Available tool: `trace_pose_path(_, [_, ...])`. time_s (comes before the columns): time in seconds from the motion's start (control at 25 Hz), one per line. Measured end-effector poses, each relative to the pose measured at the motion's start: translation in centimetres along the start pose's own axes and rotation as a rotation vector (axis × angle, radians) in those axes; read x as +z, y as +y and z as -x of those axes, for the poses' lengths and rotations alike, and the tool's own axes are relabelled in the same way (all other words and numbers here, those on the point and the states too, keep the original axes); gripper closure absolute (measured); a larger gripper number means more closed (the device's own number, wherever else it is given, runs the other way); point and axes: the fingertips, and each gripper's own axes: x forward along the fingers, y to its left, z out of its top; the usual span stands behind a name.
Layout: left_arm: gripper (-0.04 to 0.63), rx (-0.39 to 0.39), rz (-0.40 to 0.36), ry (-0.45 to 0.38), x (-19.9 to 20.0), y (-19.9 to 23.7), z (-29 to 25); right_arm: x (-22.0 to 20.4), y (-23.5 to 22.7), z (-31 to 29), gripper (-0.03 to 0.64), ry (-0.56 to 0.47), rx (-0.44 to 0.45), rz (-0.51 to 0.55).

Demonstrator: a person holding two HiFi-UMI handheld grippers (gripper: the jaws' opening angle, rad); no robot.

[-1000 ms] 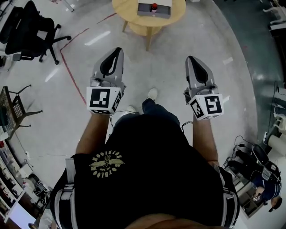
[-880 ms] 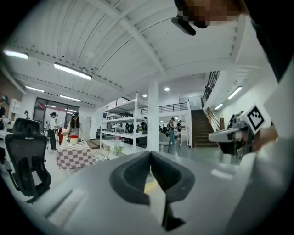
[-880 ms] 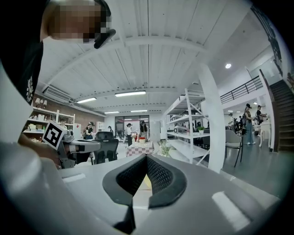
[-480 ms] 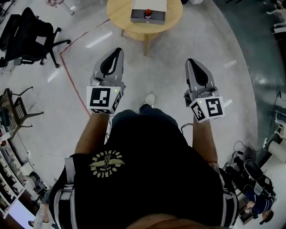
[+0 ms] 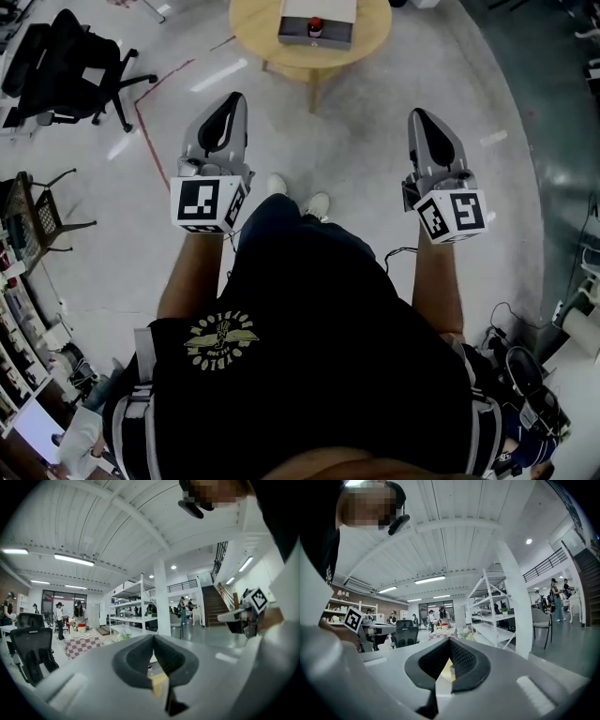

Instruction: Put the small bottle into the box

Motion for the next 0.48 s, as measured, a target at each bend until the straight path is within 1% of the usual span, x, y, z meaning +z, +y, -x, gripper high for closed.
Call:
trace_pose_path(0.16, [0.595,0.019,-0.013,-0.013,0.4,1.2,-0.2,-0.6,0.0,-1.5,0.609,0.008,0.013,-0.016])
trace_pose_path(0.48, [0.595,0.034,-0.009,-0.018,0.6,3.6,-1.7,-0.9,1.3,-4.9,0.609,0.026,0.052,-0.020])
